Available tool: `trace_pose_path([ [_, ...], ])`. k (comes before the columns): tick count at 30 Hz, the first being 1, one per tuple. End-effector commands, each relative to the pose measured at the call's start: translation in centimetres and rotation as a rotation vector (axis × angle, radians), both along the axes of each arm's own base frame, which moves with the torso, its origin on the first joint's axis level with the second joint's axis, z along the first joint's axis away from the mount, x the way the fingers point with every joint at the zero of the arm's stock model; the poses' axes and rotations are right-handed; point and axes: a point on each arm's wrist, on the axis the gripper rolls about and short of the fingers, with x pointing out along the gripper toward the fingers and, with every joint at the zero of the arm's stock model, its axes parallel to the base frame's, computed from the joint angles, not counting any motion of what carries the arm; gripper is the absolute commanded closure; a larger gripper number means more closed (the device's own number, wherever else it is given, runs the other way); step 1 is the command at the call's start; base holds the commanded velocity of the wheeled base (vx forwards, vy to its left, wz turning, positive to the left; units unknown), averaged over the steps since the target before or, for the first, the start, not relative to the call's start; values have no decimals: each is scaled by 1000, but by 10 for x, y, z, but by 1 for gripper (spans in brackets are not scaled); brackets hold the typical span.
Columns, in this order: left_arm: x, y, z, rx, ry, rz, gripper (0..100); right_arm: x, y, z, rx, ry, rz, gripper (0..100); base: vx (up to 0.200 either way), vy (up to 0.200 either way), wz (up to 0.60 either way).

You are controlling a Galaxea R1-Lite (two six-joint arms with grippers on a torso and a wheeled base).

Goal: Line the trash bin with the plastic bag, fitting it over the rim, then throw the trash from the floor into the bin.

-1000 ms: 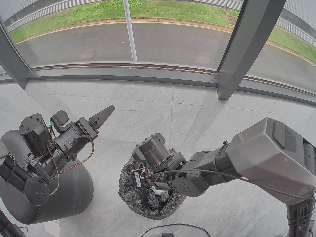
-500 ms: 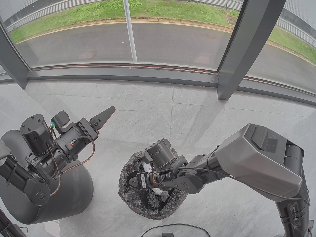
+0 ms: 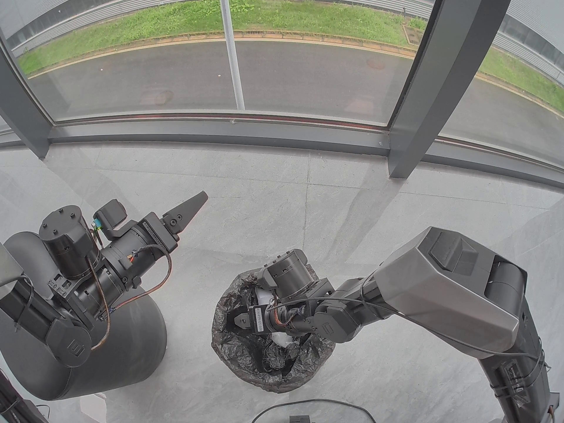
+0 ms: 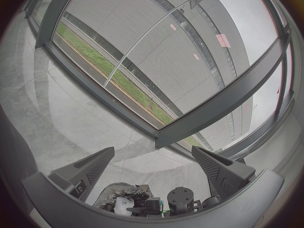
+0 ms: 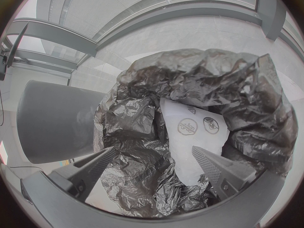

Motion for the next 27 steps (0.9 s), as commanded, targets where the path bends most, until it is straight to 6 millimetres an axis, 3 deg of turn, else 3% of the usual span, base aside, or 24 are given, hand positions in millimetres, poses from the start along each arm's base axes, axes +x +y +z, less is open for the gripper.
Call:
trace_pose_path([
  [1, 1, 0, -1, 1, 4, 1, 0, 4, -1, -10, -13, 9, -4, 0, 0, 0, 0],
  [11, 1, 0, -1, 1, 4, 1, 0, 9, -1, -15, -24, 2, -27, 0, 0, 0, 0],
  [16, 0, 0, -1, 0, 3, 0, 0, 8, -2, -4, -9, -11, -32, 0, 0, 0, 0],
  [22, -1, -2, 0, 0, 1, -7, 0, 0, -10, 71, 65, -95, -40, 0, 0, 0, 0],
  [23, -1, -2, 0, 0, 1, -7, 0, 0, -10, 71, 65, -95, -40, 0, 0, 0, 0],
  [24, -3, -2, -1, 2, 5, -11, 0, -6, -14, 92, 76, -110, -42, 0, 0, 0, 0],
  [27, -5, -5, -2, 3, 8, -22, 0, -15, -25, 119, 72, -160, -80, 0, 0, 0, 0],
])
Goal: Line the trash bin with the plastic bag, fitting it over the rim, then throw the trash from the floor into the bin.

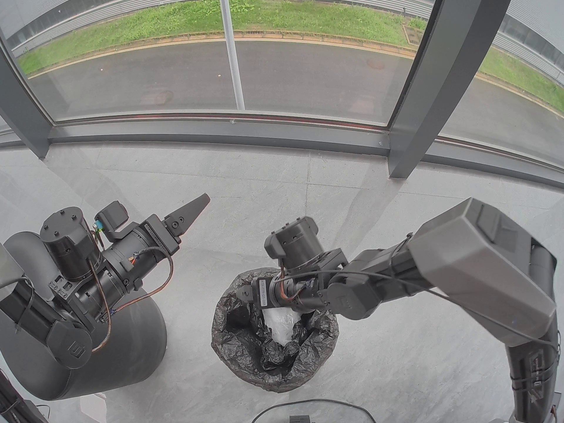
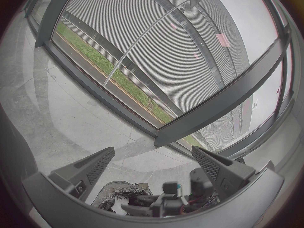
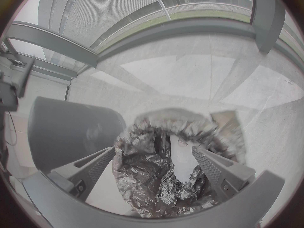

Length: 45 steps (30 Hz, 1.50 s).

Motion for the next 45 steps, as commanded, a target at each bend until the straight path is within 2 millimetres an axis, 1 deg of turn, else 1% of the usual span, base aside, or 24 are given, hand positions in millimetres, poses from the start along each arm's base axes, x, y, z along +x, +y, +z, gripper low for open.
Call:
trace_pose_path([
  [1, -4, -3, -1, 1, 4, -15, 0, -16, -17, 66, 47, -96, -33, 0, 0, 0, 0],
  [2, -5, -4, 1, -1, 0, -19, 0, -22, -25, 82, 51, -125, -52, 0, 0, 0, 0],
  [3, -5, -4, 0, 0, 1, -21, 0, -23, -28, 86, 55, -131, -54, 0, 0, 0, 0],
  [4, -5, -5, 0, 0, 1, -22, 0, -22, -42, 98, 53, -142, -75, 0, 0, 0, 0],
  [6, -6, -5, 1, -1, 0, -24, 0, -23, -59, 111, 44, -142, -104, 0, 0, 0, 0],
  [7, -6, -5, 1, 0, 1, -24, 0, -23, -61, 114, 44, -144, -110, 0, 0, 0, 0],
  [8, -6, -5, 0, 1, 4, -27, 0, -23, -78, 125, 42, -149, -146, 0, 0, 0, 0],
  [10, -8, -6, 1, 0, 1, -30, 0, -25, -100, 137, 42, -159, -191, 0, 0, 0, 0],
  [14, -13, -7, 4, 0, -10, -40, 0, -40, -145, 157, 44, -188, -270, 0, 0, 0, 0],
  [17, -17, -7, 8, 28, -34, -39, 0, -58, -185, 171, 15, -240, -364, 0, 0, 0, 0],
  [18, -18, -7, 6, 47, -37, -36, 0, -65, -195, 175, 4, -256, -389, 0, 0, 0, 0],
  [23, -29, -14, -3, 231, -107, -3, 0, -111, -255, 187, -43, -332, -510, 0, 0, 0, 0],
  [26, -35, -18, -9, 329, -120, 53, 0, -142, -283, 188, -61, -375, -579, 0, 0, 0, 0],
  [28, -38, -19, -14, 397, -125, 88, 0, -163, -296, 189, -69, -410, -610, 0, 0, 0, 0],
  [29, -38, -19, -14, 397, -125, 88, 0, -163, -296, 189, -69, -410, -610, 0, 0, 0, 0],
  [30, -42, -17, -15, 455, -141, 111, 0, -183, -305, 187, -86, -438, -631, 0, 0, 0, 0],
  [31, -44, -16, -14, 470, -156, 121, 0, -194, -309, 184, -101, -444, -636, 0, 0, 0, 0],
  [33, -55, -10, -5, 470, -203, 147, 0, -214, -316, 181, -118, -453, -661, 0, 0, 0, 0],
  [34, -56, -9, -4, 467, -207, 149, 0, -215, -317, 181, -120, -451, -665, 0, 0, 0, 0],
  [35, -67, -3, 7, 449, -243, 164, 0, -231, -322, 179, -128, -447, -690, 0, 0, 0, 0],
  [38, -91, 11, 25, 424, -287, 181, 0, -260, -327, 179, -129, -453, -725, 0, 0, 0, 0],
  [41, -116, 26, 36, 438, -263, 190, 0, -292, -329, 176, -114, -497, -731, 0, 0, 0, 0],
  [42, -128, 32, 39, 449, -246, 191, 0, -304, -330, 173, -106, -517, -729, 0, 0, 0, 0],
  [45, -154, 46, 47, 463, -220, 191, 0, -331, -331, 163, -122, -551, -718, 0, 0, 0, 0],
])
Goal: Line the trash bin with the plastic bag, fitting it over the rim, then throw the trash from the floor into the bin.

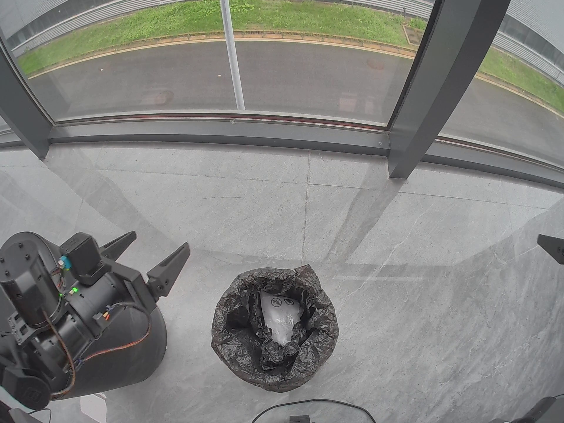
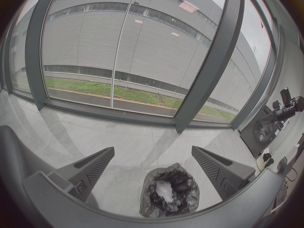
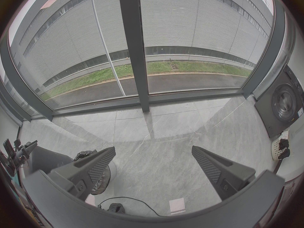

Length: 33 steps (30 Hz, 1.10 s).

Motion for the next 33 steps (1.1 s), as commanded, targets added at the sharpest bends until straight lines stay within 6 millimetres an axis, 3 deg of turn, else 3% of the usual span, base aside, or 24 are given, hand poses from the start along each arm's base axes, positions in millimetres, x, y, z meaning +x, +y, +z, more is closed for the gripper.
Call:
trace_pose_path([
  [1, -78, 42, 38, -22, -82, 33, 0, -93, -10, -18, -32, -144, -35, 0, 0, 0, 0],
  [4, -110, 59, 42, -17, -74, 42, 0, -124, -11, -37, -36, -195, -38, 0, 0, 0, 0],
  [7, -130, 71, 40, -11, -63, 72, 0, -144, -12, -53, -47, -247, -35, 0, 0, 0, 0],
  [16, -179, 95, 11, -2, -40, 198, 0, -161, -10, -93, -56, -283, -76, 0, 0, 0, 0],
  [25, -200, 99, -24, -7, -70, 292, 0, -145, -9, -127, -76, -205, -69, 0, 0, 0, 0],
  [30, -206, 100, -33, -13, -82, 336, 0, -114, -9, -153, -166, -338, -51, 0, 0, 0, 0],
  [33, -205, 100, -34, -11, -81, 338, 0, -110, -8, -155, -206, -405, -6, 0, 0, 0, 0],
])
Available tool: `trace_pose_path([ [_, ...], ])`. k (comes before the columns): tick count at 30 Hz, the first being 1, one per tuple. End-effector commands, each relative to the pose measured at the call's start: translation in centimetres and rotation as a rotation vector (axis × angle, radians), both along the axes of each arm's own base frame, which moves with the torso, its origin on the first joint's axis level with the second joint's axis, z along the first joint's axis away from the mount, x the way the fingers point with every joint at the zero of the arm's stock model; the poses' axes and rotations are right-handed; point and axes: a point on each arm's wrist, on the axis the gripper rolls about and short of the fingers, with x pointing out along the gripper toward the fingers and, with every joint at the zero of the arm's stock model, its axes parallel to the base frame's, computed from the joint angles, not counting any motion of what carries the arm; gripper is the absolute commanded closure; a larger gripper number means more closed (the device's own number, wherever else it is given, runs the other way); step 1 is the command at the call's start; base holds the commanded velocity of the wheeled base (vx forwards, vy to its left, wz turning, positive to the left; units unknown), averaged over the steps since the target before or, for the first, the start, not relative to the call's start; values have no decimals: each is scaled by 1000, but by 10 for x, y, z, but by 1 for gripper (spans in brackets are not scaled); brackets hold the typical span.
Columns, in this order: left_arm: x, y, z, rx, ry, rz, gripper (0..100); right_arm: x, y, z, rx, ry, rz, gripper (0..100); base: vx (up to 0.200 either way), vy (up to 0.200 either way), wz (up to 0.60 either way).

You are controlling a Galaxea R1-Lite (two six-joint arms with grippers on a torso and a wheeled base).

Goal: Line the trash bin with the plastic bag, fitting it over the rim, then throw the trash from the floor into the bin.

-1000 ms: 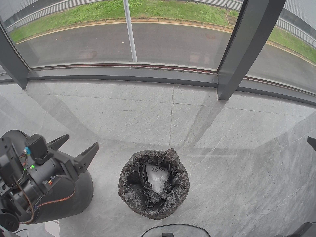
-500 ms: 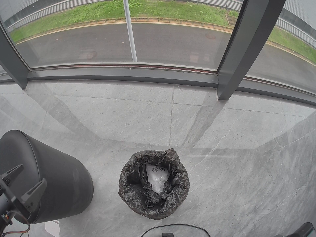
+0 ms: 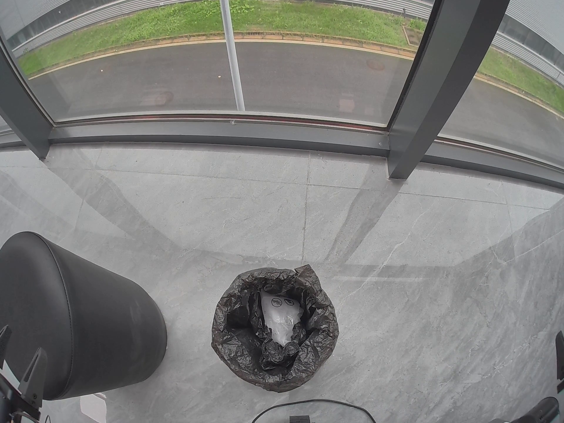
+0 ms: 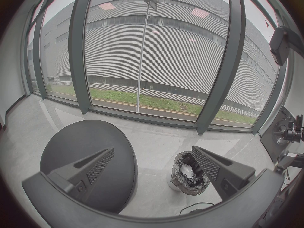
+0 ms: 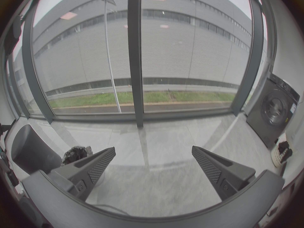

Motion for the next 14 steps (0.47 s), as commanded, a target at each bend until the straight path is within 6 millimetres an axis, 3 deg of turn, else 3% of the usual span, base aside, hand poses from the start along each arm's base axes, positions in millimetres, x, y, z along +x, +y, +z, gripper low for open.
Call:
trace_pose_path([
  [1, -8, 1, -14, -2, -30, 47, 0, 21, 2, -35, -109, -73, 77, 0, 0, 0, 0],
  [6, -4, 0, -26, 7, 7, 49, 0, 22, 5, -40, -118, -21, 218, 0, 0, 0, 0],
  [14, -2, 0, -33, 8, 28, 90, 0, 22, 5, -40, -119, -23, 226, 0, 0, 0, 0],
])
